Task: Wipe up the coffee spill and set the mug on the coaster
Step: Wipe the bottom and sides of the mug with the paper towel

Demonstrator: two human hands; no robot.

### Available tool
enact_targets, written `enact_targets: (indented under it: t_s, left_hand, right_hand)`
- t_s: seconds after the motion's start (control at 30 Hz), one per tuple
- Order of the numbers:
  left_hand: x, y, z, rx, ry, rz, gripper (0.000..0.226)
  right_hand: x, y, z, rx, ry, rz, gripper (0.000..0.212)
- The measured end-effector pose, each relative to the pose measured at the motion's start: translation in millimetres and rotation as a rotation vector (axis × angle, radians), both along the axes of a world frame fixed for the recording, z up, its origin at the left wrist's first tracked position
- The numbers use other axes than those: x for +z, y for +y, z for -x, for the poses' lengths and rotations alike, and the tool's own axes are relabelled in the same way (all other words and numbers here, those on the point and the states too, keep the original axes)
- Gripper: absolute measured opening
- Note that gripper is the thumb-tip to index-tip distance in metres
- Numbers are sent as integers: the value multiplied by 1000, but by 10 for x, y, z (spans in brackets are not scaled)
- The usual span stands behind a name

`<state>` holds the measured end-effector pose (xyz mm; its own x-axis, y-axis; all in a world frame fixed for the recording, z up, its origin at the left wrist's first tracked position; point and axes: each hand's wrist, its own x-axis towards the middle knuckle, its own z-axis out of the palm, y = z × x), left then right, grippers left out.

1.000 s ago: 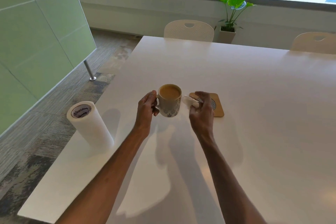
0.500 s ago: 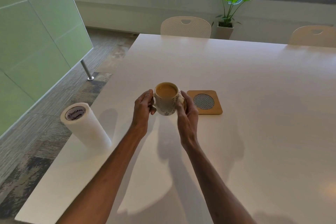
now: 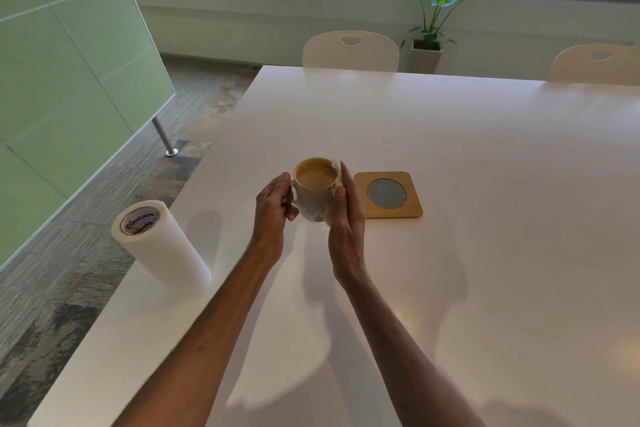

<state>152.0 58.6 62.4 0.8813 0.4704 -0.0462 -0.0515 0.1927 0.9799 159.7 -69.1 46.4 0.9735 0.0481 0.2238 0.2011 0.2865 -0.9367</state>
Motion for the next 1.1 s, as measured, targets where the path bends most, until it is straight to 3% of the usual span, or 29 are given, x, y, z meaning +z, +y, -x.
enact_targets:
  t_s: [0.27,0.57,0.73,0.93,1.1]
  left_hand:
    - [-10,31,-11,-3,-12,-34,37]
    - [-34,22,25,-17,-3,-37,44]
    - [-42,17,24,-5,11,-54,39]
    - [13,11,21,10,16,-66,38]
    - [71,-23,35,1,23,-69,38]
  right_hand:
    - [-287,19,161,32,15,145,58]
    - [-628,-119,254,11,-80,502,62]
    - [-596,-278,215,-154,-63,433,46]
    - [-425,-374,53,-459,-469,544,41]
    - [-476,-407,-81,-419,-806,722,28]
